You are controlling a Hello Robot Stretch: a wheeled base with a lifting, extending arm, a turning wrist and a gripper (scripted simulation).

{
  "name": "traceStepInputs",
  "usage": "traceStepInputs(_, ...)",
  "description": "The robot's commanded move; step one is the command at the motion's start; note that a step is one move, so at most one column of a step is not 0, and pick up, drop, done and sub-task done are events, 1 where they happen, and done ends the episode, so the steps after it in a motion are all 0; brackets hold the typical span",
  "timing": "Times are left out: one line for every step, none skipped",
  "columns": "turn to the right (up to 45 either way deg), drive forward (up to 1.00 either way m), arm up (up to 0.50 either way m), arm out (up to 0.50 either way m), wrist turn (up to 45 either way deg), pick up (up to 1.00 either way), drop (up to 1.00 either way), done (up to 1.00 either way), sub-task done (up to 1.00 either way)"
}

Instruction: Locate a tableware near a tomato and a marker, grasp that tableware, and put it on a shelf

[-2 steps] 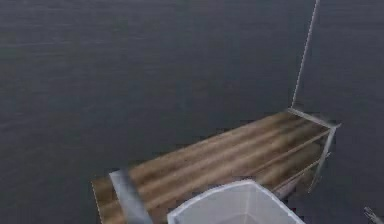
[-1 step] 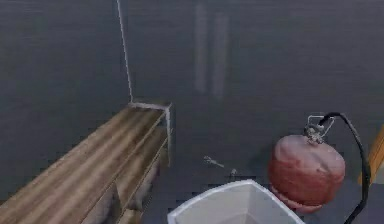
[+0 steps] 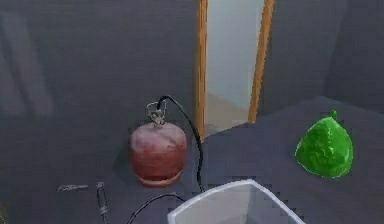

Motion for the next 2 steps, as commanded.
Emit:
traceStepInputs(45.0, 0.00, 0.00, 0.00, 0.0, 0.00, 0.00, 0.00, 0.00)
traceStepInputs(33.0, 0.00, 0.00, 0.00, 0.0, 0.00, 0.00, 0.00, 0.00)
